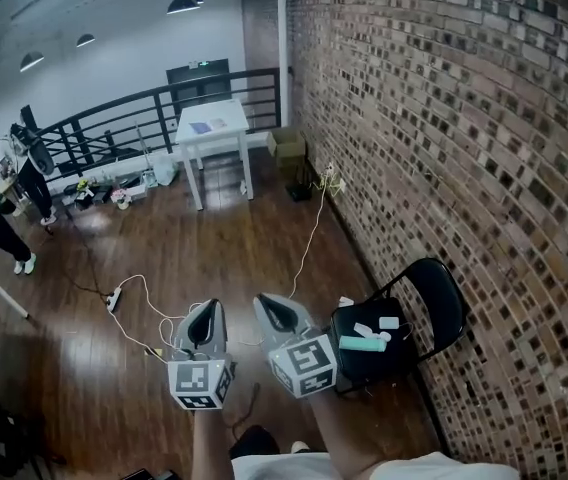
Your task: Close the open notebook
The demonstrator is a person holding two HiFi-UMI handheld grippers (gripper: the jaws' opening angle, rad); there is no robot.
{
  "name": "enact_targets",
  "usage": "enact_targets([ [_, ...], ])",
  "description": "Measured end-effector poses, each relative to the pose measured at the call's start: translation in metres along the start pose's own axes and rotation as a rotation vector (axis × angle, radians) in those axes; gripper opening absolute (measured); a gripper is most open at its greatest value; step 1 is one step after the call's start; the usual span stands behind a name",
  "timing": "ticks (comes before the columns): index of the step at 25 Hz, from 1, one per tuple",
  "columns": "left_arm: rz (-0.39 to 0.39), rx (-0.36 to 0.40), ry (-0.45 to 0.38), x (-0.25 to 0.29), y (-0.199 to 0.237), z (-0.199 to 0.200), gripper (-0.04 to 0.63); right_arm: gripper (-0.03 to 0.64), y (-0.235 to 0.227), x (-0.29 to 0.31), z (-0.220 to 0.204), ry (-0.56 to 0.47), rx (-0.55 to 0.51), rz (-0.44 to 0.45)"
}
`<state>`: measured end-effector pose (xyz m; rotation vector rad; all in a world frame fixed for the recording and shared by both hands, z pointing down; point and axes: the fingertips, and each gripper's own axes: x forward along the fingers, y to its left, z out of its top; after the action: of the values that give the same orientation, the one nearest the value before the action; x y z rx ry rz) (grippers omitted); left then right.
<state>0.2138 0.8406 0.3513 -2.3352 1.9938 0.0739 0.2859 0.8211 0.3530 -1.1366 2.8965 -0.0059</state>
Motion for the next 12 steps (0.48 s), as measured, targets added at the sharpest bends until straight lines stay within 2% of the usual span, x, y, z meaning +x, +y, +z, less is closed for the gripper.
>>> enact_targets([
  [6,0.001,0.002,0.009,0.052,0.025,-0.013,0.018,-0.009,-0.032,0.052,-0.014,0.016,0.015,-0.022],
  [12,0.025,0.004,-0.021,0.123,0.095,-0.017,0.017,-0.009,-0.053,0.149,0.003,-0.022,0.006,-0.006],
])
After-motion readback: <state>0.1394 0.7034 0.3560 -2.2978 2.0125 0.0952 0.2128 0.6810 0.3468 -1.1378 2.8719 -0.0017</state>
